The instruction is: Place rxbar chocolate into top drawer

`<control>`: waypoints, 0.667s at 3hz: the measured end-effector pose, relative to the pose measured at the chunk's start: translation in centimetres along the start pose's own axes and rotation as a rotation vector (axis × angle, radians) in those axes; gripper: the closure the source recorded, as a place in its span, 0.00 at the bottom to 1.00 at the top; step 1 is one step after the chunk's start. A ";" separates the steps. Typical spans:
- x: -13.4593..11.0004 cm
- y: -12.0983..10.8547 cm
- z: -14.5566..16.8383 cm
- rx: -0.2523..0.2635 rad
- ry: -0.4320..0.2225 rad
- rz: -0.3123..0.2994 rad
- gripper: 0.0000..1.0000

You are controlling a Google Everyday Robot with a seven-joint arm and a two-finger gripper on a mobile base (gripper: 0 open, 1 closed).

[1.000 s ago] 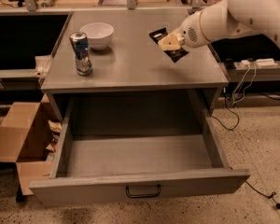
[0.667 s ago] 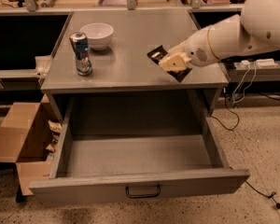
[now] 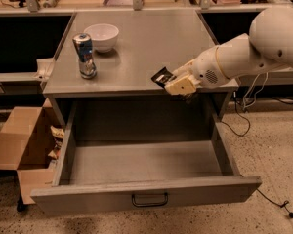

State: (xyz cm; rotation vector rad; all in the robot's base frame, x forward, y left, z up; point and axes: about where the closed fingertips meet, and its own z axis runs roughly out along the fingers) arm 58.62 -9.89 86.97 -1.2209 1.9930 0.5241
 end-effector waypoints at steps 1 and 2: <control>2.6 0.4 1.9 -0.011 0.068 0.013 1.00; 9.7 2.1 6.4 -0.066 0.187 0.044 1.00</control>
Offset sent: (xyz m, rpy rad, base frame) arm -0.0570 -0.0132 -0.2369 -0.2384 0.3308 0.0445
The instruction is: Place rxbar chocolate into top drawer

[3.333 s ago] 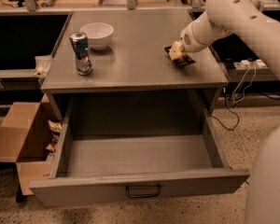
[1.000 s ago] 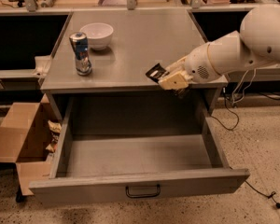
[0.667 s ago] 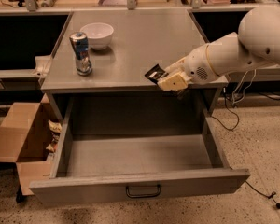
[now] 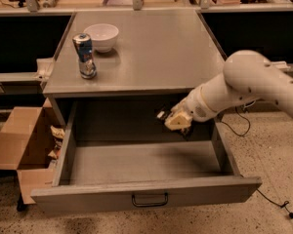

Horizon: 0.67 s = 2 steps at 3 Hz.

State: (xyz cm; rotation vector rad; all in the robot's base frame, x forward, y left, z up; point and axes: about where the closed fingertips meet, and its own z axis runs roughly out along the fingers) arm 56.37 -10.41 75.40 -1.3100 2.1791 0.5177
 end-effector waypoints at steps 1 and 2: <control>5.5 1.1 5.5 -0.063 0.087 0.039 1.00; 8.5 1.6 9.3 -0.107 0.139 0.060 1.00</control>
Offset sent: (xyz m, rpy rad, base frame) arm -0.0302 0.0040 -0.1799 -0.0972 0.2436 0.0373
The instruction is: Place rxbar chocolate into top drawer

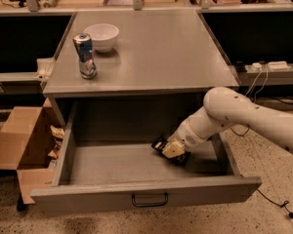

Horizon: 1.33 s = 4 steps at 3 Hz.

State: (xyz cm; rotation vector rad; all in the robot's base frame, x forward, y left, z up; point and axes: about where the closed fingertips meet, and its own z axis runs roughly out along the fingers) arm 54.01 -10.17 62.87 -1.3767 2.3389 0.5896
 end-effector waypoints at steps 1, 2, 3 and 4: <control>0.4 -0.2 1.6 -0.009 0.002 0.005 0.86; -0.6 -0.2 1.6 -0.004 -0.024 -0.013 0.62; -1.9 -0.2 0.7 0.007 -0.071 -0.039 0.39; -3.1 -0.1 -0.3 0.016 -0.114 -0.063 0.15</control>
Offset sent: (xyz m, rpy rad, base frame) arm 0.0127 0.0174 -0.0019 0.0443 -0.0532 0.0144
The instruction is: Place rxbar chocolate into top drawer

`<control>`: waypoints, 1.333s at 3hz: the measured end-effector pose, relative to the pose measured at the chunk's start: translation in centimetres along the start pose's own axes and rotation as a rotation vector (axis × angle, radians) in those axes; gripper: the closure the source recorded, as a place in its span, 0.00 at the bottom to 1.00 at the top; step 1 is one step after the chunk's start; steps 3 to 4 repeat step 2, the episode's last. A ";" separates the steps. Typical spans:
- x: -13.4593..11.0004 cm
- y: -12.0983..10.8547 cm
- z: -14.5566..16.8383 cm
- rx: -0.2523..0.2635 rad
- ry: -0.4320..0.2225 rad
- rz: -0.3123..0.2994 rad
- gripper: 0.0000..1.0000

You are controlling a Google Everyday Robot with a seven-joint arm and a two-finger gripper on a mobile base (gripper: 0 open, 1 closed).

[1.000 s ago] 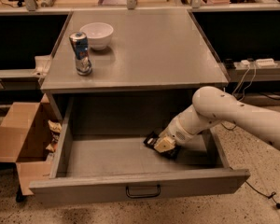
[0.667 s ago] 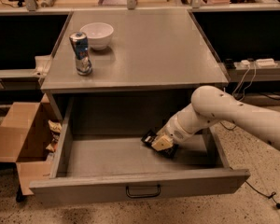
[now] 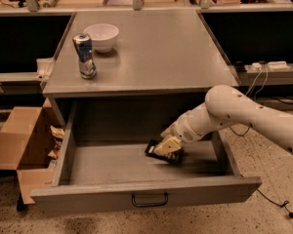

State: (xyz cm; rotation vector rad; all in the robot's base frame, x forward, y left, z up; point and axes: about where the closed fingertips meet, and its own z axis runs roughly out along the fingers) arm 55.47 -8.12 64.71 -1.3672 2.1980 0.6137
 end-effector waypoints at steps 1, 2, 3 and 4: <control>-1.2 -0.2 -1.6 0.000 -0.080 -0.004 0.00; -2.4 -0.7 -5.4 0.007 -0.224 0.008 0.00; -2.4 -0.7 -5.4 0.007 -0.224 0.008 0.00; -2.4 -0.7 -5.4 0.007 -0.224 0.008 0.00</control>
Offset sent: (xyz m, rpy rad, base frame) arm 0.0097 -0.0508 0.1091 0.3706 -0.1688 -0.0937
